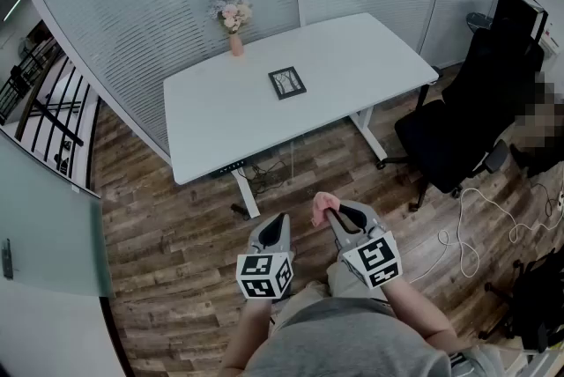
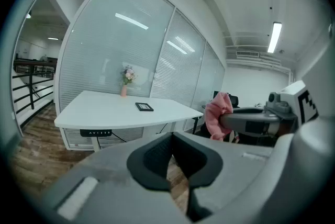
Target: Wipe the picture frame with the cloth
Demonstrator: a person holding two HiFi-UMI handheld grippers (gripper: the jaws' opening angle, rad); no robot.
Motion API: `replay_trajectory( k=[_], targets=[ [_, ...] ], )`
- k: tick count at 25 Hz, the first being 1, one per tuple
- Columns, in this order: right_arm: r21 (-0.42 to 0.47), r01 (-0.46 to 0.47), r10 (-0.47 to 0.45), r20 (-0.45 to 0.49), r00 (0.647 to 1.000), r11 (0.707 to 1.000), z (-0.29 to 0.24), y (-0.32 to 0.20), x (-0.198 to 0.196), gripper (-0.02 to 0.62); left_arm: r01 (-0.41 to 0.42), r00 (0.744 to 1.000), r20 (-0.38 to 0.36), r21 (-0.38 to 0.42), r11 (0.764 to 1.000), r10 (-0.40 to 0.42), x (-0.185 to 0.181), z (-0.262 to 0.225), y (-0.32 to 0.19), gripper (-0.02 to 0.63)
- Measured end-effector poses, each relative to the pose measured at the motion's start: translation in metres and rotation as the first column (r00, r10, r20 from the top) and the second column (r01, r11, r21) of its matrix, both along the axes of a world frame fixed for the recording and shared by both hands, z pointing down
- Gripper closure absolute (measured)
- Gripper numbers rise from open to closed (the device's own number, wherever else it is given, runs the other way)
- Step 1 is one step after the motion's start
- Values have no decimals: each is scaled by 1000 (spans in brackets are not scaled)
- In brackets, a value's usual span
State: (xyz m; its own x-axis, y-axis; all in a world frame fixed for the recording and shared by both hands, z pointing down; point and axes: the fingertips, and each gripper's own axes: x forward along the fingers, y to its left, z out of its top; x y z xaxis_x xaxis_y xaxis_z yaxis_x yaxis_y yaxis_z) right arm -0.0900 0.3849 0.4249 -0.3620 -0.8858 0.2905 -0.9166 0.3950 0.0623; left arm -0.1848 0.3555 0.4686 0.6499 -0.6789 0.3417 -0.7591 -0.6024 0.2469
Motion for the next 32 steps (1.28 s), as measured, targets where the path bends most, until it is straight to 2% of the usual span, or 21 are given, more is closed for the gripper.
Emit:
replay_trajectory(
  k=[15, 19, 26, 32],
  targets=[
    [9, 18, -18, -10, 1000, 1000, -4, 8, -19, 558, -5, 1000, -5, 3, 1000, 5, -17, -2, 6, 601],
    [18, 38, -38, 11, 999, 999, -6, 5, -23, 555, -1, 1000, -6, 7, 1000, 1, -18, -3, 4, 601],
    [32, 56, -57, 20, 998, 998, -5, -12, -20, 552, 4, 1000, 5, 9, 1000, -4, -13, 3, -10, 603],
    [26, 76, -77, 35, 996, 997, -3, -47, -4, 551, 25, 1000, 4, 6, 1000, -25, 2, 5, -43, 603]
  ],
)
